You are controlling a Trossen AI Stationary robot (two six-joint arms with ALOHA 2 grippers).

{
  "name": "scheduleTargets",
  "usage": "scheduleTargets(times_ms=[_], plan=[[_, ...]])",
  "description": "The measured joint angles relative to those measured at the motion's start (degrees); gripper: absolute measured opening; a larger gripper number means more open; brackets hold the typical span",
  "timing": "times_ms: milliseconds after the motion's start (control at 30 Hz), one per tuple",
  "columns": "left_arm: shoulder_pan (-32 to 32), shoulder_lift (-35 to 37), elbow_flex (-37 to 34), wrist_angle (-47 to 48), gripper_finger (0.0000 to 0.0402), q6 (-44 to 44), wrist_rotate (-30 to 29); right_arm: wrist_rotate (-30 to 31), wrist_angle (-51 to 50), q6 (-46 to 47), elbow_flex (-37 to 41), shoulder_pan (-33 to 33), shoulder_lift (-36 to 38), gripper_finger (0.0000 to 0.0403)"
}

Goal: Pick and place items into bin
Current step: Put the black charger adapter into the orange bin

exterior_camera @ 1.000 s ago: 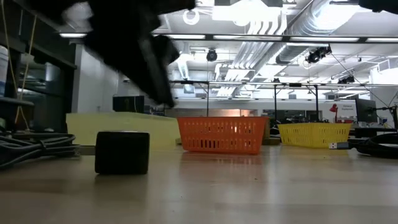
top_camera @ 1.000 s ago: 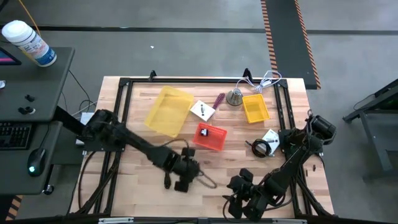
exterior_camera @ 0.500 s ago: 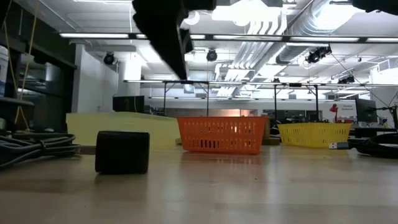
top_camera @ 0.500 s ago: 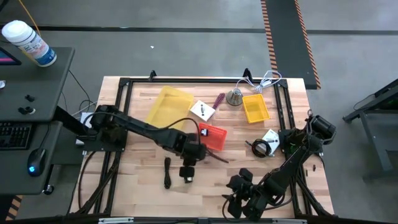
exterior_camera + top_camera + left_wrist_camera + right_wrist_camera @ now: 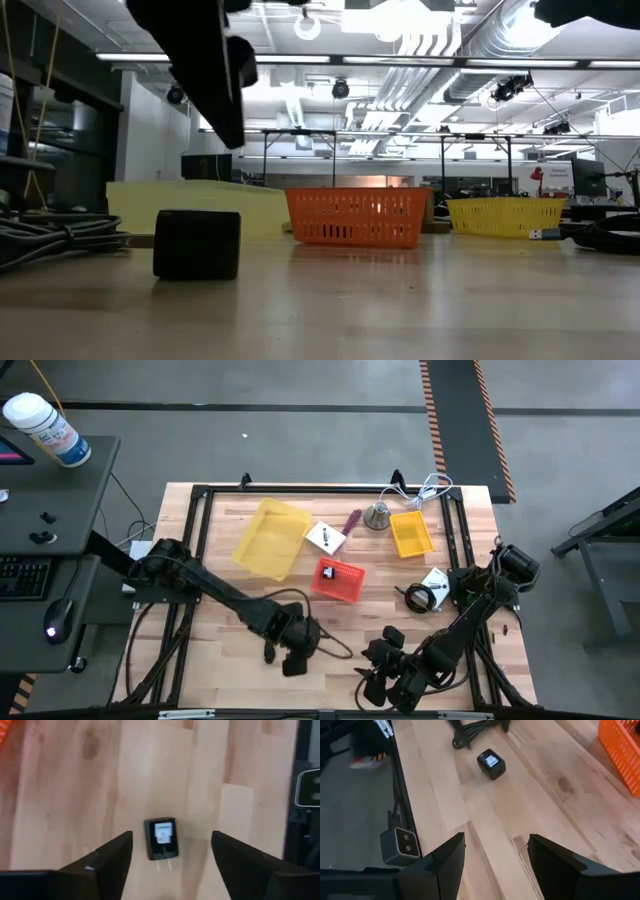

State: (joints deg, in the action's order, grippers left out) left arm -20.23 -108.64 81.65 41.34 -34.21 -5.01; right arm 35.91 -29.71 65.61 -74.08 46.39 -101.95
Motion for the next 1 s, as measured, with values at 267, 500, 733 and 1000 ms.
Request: scheduleTargets(times_ms=[267,500,733,1000], plan=[[-1.3,0.0,0.0,-1.4,0.0280,-2.7,-7.5,1.0,0.0,-0.1,0.0,-0.4,0.0,0.0206],[-1.2,-2.8,0.2,-3.9,0.0267,-2.7,-6.2,1.1,0.0,-0.1,0.0,-0.4,0.0,0.0206],[-2.0,-5.5,0.0,-4.7,0.0266,-3.1,-5.1,1.2,0.5,-0.1,0.0,-0.8,0.0,0.0206],[-2.0,-7.5,-0.2,-1.7,0.0266,-3.3,-4.1,1.2,0.8,-0.7,0.0,-1.1,0.0,0.0206]])
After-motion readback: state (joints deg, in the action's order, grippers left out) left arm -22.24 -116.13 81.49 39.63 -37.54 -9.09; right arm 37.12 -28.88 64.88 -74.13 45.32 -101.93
